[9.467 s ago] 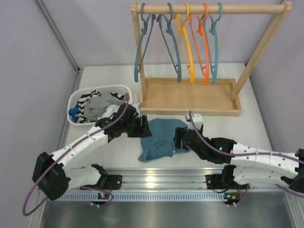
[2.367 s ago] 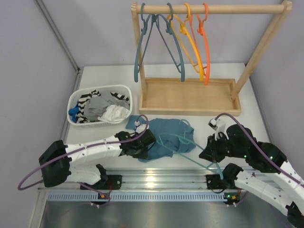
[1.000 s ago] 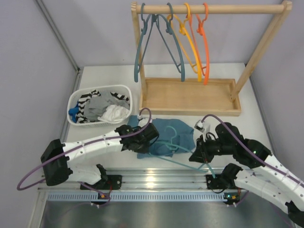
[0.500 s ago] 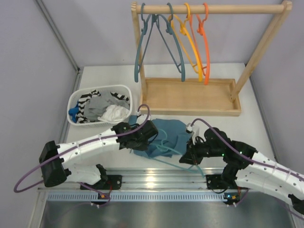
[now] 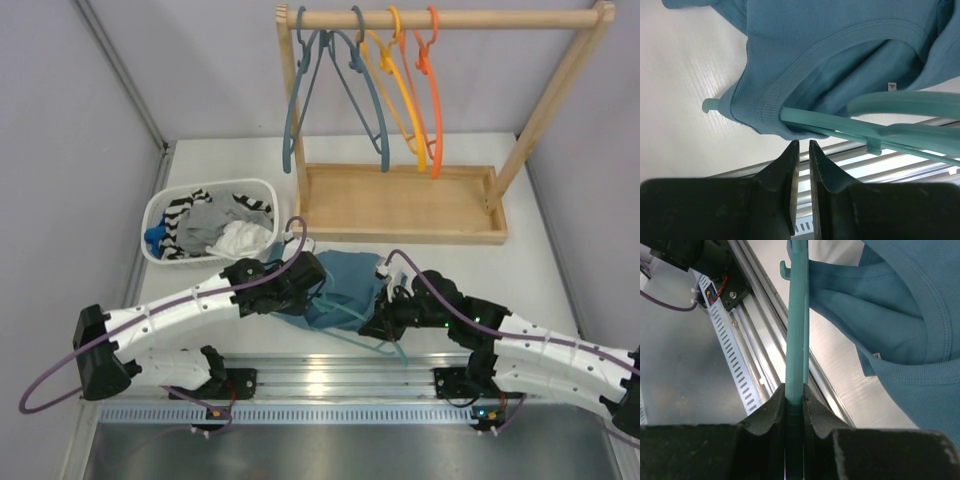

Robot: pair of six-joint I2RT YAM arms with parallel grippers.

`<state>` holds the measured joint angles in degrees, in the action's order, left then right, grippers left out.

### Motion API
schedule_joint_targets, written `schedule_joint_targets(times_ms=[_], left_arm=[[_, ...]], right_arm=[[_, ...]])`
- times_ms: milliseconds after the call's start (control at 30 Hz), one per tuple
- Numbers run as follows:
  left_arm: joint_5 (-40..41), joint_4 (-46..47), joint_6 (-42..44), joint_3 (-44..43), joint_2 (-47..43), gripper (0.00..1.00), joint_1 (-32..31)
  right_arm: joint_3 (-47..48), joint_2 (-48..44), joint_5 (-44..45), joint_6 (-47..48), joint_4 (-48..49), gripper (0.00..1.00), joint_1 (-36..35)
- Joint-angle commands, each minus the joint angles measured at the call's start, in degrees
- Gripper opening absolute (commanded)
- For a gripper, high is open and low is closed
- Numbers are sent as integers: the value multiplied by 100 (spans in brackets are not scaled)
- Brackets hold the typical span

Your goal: Place the tank top on the hanger

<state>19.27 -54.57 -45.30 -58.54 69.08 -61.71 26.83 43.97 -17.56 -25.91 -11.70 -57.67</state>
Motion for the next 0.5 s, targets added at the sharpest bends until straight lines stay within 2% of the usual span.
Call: schedule_joint_targets(times_ms=[0,167,267,300,400,467], left_arm=[[156,227,109,-70,-211,20,-25],[148,376,74,-34,-298,25,-25],[25,691,144,123,-578,41,-34],[-63,780,170,176,-667,52,-34],[-221,1315,214,475,-1027,62,-43],[-283,1632,214,772,-1316,64,-43]], right_arm=[[50,252,95,279,1065,0,-183],[33,586,245,403,1398,0,-280],[-11,780,245,420,1539,0,-297],[-11,859,236,420,1609,0,-315],[-20,965,236,420,1689,0,-315],[-46,982,253,420,1715,0,-324]])
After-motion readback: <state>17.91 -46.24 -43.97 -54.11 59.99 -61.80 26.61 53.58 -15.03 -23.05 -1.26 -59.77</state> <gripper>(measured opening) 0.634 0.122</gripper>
